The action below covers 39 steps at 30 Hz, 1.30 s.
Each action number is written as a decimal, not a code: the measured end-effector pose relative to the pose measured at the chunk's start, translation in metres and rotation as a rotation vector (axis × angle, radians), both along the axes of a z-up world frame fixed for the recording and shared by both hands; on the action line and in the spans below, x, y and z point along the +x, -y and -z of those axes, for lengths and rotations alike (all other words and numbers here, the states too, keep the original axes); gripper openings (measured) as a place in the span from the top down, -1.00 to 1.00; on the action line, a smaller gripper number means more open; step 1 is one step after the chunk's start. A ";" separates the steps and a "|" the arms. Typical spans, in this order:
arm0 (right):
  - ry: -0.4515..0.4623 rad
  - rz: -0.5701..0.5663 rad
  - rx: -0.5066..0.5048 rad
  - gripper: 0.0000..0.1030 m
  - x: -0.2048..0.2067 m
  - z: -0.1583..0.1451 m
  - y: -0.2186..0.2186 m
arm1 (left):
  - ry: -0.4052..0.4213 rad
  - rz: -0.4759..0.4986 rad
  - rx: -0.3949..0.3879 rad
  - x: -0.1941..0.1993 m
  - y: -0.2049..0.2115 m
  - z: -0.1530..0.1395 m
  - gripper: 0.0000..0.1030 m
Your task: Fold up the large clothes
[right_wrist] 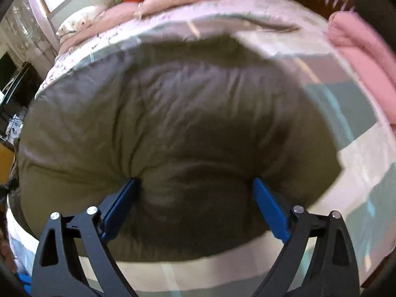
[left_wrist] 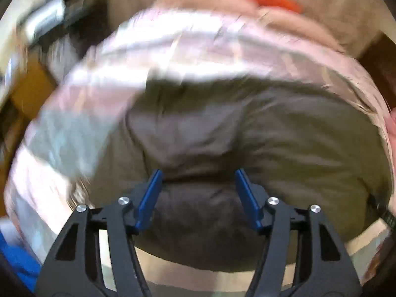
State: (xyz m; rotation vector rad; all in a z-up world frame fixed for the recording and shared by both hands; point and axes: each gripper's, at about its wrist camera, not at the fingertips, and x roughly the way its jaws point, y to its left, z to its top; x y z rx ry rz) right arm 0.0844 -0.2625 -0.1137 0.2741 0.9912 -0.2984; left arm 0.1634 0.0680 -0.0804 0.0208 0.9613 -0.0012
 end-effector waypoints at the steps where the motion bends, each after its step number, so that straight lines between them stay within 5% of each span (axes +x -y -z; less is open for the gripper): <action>1: 0.043 -0.002 -0.039 -0.83 -0.008 -0.014 -0.008 | 0.075 0.023 0.040 -0.015 0.011 -0.021 -0.52; 3: 0.143 -0.013 -0.079 -0.83 -0.032 -0.048 -0.027 | 0.152 0.047 0.044 -0.039 0.025 -0.047 -0.74; 8: 0.296 -0.056 -0.143 -0.83 -0.092 -0.100 -0.069 | 0.307 0.112 0.040 -0.114 0.056 -0.103 -0.90; 15: 0.338 -0.088 -0.227 -0.97 -0.153 -0.135 -0.087 | 0.330 0.139 -0.043 -0.214 0.062 -0.130 -0.96; 18: 0.336 -0.086 -0.218 -0.97 -0.167 -0.137 -0.086 | 0.273 0.160 -0.063 -0.232 0.065 -0.126 -0.96; 39: 0.322 -0.130 -0.212 -0.97 -0.179 -0.132 -0.112 | 0.316 0.103 -0.061 -0.265 0.055 -0.126 -0.96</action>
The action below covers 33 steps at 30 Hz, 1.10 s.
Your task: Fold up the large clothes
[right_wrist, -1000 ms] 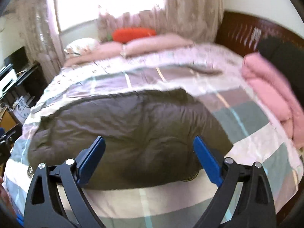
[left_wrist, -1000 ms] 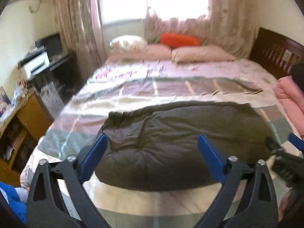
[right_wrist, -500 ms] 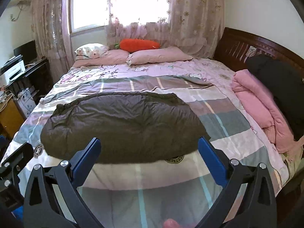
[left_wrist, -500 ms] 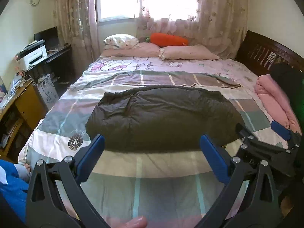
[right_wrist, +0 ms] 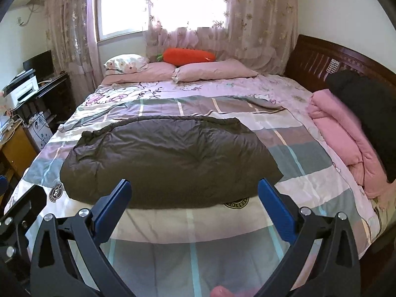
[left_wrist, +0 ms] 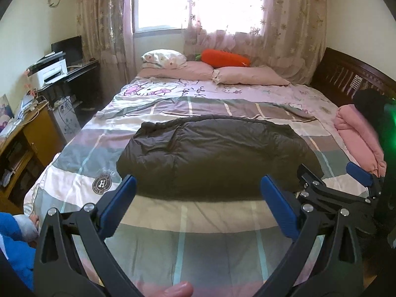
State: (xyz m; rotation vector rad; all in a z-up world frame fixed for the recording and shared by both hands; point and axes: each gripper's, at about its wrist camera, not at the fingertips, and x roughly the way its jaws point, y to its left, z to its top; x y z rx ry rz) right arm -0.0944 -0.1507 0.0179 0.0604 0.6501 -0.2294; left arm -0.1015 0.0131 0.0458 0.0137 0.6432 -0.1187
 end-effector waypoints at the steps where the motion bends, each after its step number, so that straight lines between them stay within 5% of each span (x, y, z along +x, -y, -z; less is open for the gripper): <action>1: -0.001 0.001 -0.007 -0.97 0.001 0.001 -0.002 | -0.002 -0.004 -0.004 0.001 -0.003 0.000 -0.96; 14: -0.010 -0.003 -0.011 -0.97 0.006 0.004 -0.010 | -0.081 0.011 -0.120 0.020 -0.024 0.006 -0.96; 33: -0.020 0.002 -0.008 -0.97 0.007 0.006 -0.012 | -0.089 0.002 -0.044 0.024 -0.012 0.012 -0.96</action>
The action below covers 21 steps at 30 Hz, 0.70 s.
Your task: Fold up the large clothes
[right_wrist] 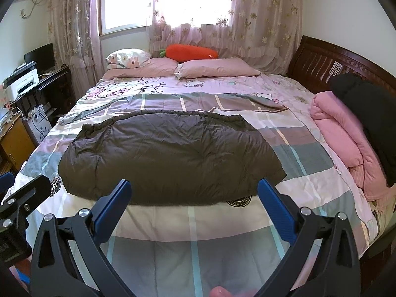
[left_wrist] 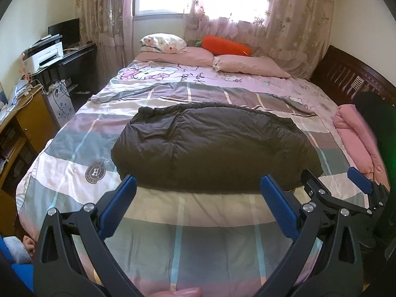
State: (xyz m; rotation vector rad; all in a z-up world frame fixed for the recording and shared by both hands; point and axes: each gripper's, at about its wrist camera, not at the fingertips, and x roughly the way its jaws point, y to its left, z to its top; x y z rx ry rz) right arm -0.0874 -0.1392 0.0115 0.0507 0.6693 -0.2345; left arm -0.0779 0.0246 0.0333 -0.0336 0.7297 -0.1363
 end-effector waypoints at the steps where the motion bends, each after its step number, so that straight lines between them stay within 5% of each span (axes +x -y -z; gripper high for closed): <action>1: 0.001 -0.001 0.000 -0.97 0.000 0.000 0.000 | -0.002 0.000 -0.001 0.000 0.000 0.000 -0.96; 21: -0.002 -0.001 0.001 -0.97 -0.001 0.005 -0.001 | 0.001 0.000 0.003 -0.001 -0.003 0.002 -0.96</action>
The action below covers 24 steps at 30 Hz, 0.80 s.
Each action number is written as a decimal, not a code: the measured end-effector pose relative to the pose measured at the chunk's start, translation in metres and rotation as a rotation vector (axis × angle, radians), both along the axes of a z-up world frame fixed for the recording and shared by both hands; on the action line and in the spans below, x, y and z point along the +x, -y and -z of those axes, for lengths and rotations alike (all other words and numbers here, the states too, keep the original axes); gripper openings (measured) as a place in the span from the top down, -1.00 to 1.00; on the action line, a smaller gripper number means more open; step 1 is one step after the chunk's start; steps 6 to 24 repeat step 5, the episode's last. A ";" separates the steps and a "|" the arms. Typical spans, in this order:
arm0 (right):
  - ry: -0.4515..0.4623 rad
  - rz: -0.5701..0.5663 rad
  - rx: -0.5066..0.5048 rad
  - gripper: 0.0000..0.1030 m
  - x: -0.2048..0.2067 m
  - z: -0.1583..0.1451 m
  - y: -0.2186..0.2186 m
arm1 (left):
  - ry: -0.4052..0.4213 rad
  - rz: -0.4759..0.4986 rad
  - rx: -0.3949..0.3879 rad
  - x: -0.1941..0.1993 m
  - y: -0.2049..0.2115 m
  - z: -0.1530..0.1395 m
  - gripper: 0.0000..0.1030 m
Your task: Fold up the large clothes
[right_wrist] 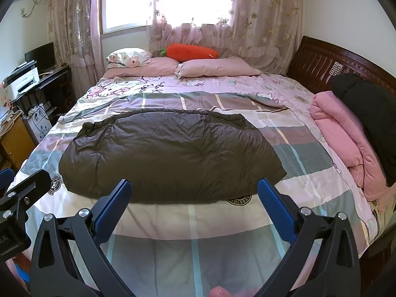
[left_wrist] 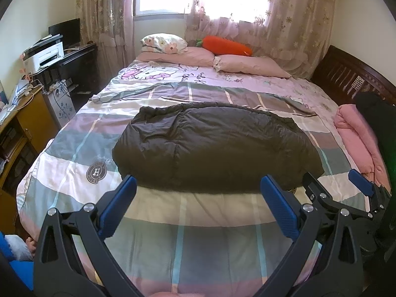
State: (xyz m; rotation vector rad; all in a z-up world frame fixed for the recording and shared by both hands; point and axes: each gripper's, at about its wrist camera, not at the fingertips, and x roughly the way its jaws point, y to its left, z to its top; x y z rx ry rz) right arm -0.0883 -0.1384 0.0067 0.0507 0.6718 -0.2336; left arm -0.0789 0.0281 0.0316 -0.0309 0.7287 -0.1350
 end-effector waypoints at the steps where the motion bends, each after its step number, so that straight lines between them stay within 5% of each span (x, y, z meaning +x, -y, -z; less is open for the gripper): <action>1: 0.000 0.001 0.001 -0.97 0.000 0.000 0.000 | 0.000 0.000 0.005 0.000 0.000 0.000 -0.96; 24: -0.001 0.003 -0.001 -0.97 0.000 0.001 0.001 | 0.002 0.004 0.025 0.000 0.002 0.000 -0.96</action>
